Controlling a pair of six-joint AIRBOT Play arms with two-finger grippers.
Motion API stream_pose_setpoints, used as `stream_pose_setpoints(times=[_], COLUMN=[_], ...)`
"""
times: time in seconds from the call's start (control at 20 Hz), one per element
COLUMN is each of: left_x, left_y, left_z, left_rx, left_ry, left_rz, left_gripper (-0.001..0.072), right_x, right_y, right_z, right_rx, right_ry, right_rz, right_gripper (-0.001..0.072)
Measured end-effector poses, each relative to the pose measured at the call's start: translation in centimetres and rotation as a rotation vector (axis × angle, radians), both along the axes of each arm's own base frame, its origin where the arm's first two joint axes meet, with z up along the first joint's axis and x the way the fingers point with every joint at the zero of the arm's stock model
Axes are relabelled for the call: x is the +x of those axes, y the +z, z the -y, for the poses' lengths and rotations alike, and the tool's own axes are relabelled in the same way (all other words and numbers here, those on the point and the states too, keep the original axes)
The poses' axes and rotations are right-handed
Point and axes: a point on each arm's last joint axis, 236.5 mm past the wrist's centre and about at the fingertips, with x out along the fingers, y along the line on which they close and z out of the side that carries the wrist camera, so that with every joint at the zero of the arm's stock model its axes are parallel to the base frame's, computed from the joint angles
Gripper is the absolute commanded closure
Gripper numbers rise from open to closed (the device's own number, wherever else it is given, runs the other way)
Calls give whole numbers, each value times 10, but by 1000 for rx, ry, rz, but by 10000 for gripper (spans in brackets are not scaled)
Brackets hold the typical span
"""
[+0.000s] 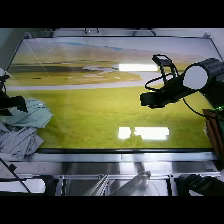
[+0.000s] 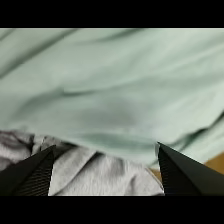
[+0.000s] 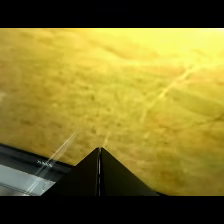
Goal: Fold the shirts.
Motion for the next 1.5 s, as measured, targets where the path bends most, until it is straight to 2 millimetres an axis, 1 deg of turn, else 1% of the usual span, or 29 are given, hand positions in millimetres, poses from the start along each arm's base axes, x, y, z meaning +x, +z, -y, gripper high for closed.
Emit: stream_pose_setpoints(times=[0.15, 0.3, 0.35, 0.4, 0.45, 0.5, 0.65, 0.7, 0.75, 0.8, 0.9, 0.95, 1.0, 1.05, 1.1, 1.15, 1.2, 1.3, 1.35, 1.4, 1.45, 1.5], left_x=[2, 1, 1, 1, 2, 3, 9, 14, 23, 33, 55, 65, 75, 84, 91, 94, 94, 85, 78, 69, 60, 52], left_y=[-29, -52, -57, -62, -65, -68, -71, -70, -69, -66, -51, -41, -28, -14, 2, 16, 30, 46, 48, 49, 47, 47], left_z=[-2, -1, -1, 0, 0, 2, 7, 10, 18, 30, 64, 85, 111, 141, 179, 212, 247, 309, 338, 362, 382, 400], left_rx=[-21, -43, -49, -54, -56, -61, -56, -52, -62, -88, -167, -216, -275, -347, -434, -505, -571, -666, -705, -733, -751, -769], left_ry=[-28, -50, -56, -64, -70, -80, -127, -152, -172, -192, -239, -265, -301, -340, -393, -444, -500, -608, -660, -705, -744, -777], left_rz=[-49, -91, -100, -107, -112, -111, -109, -104, -81, -52, 11, 38, 71, 105, 141, 162, 180, 188, 178, 161, 143, 128], left_gripper=[0, 3, 65, 230, 556, 692, 691, 691, 691, 691, 691, 691, 691, 691, 691, 690, 691, 691, 688, 477, 208, -11], right_x=[1, 2, 2, 2, 2, 2, 2, 2, 3, 3, 2, 2, 2, 2, 2, 2, 2, 2, 2, 2, 1, 0], right_y=[0, 1, 1, 1, 1, 1, 1, 1, 1, 1, 1, 1, 1, 1, 1, 1, 1, 1, 1, 1, 1, 0], right_z=[-1, -1, -1, -1, -1, -1, -1, -1, -1, -1, -1, -1, -1, -1, -1, -1, -1, -1, -1, -1, -1, 0], right_rx=[3, 5, 5, 5, 5, 5, 5, 5, 5, 5, 5, 5, 5, 5, 5, 5, 5, 5, 5, 5, 3, 0], right_ry=[-1, -2, -2, -2, -2, -2, -2, -2, -2, -2, -2, -2, -2, -2, -2, -2, -2, -2, -2, -2, -1, 0], right_rz=[6, 9, 9, 9, 9, 10, 11, 11, 11, 11, 11, 11, 11, 11, 11, 10, 11, 10, 10, 9, 6, -1], right_gripper=[693, 693, 693, 693, 693, 693, 693, 693, 693, 693, 693, 693, 693, 693, 693, 693, 693, 693, 692, 691, 684, 684])
